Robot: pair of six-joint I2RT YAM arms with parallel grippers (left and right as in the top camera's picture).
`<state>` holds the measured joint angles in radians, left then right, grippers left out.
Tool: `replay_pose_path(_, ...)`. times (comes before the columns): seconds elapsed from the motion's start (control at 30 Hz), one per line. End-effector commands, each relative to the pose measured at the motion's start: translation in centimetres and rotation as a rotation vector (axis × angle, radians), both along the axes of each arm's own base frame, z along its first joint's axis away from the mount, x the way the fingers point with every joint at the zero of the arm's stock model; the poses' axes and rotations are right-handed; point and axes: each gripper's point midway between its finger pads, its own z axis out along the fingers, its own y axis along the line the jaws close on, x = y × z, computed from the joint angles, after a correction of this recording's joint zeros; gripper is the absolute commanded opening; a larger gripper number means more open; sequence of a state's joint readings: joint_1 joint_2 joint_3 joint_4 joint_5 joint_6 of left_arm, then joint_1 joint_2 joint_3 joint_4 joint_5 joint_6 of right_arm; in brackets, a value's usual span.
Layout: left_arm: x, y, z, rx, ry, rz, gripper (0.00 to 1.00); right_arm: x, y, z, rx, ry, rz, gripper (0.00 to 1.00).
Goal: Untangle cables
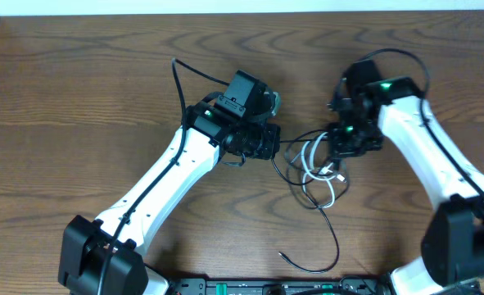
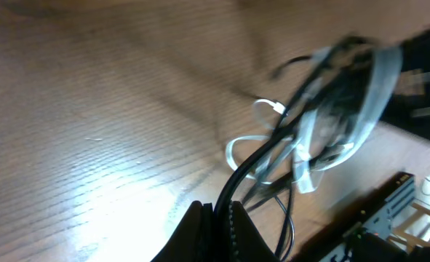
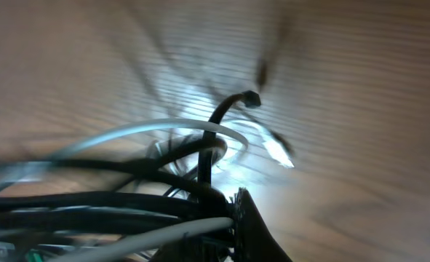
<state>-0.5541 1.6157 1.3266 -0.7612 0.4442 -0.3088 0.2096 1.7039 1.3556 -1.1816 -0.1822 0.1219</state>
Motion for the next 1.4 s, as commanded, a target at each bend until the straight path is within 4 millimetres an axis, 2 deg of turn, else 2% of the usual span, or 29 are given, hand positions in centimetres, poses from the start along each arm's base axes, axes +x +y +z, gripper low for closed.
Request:
replay_pose_path(0.0, 1.4, 2.2, 0.3, 0.084, -0.066, 0.049, 0.08, 1.6, -6.8, 3.0, -0.187, -0.136, -0.165, 0.01)
replay_pose_path(0.23, 1.5, 3.7, -0.4, 0.166, -0.071, 0.080, 0.07, 1.7, -12.1, 7.8, -0.180, -0.308, -0.357, 0.01)
replay_pose_path(0.33, 1.5, 4.3, -0.5, 0.181, -0.062, 0.092, 0.08, 1.6, -13.2, 9.6, -0.145, -0.374, -0.418, 0.01)
replay_pose_path(0.4, 1.7, 4.6, -0.5, 0.179, -0.060, 0.101, 0.07, 1.8, -11.7, 10.8, -0.031, -0.414, -0.393, 0.01)
replay_pose_path(0.5, 1.6, 3.9, -0.2, 0.129, -0.046, 0.089, 0.08, 1.7, -5.3, 13.6, 0.296, -0.494, -0.107, 0.01)
replay_pose_path(0.6, 1.3, 2.5, 0.4, 0.053, -0.034, 0.050, 0.08, 0.5, -0.7, 16.1, 0.541, -0.531, 0.087, 0.01)
replay_pose_path(0.67, 0.9, 1.5, 1.0, -0.006, -0.027, 0.005, 0.11, 0.3, 0.0, 16.3, 0.561, -0.530, 0.110, 0.02)
replay_pose_path(0.73, 0.4, 0.5, 1.5, -0.065, -0.018, -0.039, 0.33, 0.4, -0.1, 15.8, 0.519, -0.525, 0.111, 0.03)
replay_pose_path(0.8, -0.2, -0.4, 2.2, -0.121, -0.022, -0.103, 0.40, 0.4, -0.5, 15.3, 0.485, -0.509, 0.089, 0.03)
replay_pose_path(0.9, -1.2, -2.2, 3.7, -0.238, -0.044, -0.230, 0.43, 0.4, -0.5, 15.2, 0.482, -0.501, 0.080, 0.03)
replay_pose_path(1.07, -3.0, -4.7, 7.3, -0.479, -0.093, -0.424, 0.44, 0.4, -0.6, 15.1, 0.476, -0.499, 0.079, 0.03)
replay_pose_path(1.2, -3.2, -5.7, 9.3, -0.586, -0.132, -0.486, 0.45, 0.4, -1.0, 14.8, 0.449, -0.490, 0.063, 0.03)
replay_pose_path(1.37, -2.6, -6.0, 9.9, -0.604, -0.187, -0.501, 0.45, 0.1, -0.9, 14.6, 0.453, -0.473, 0.059, 0.01)
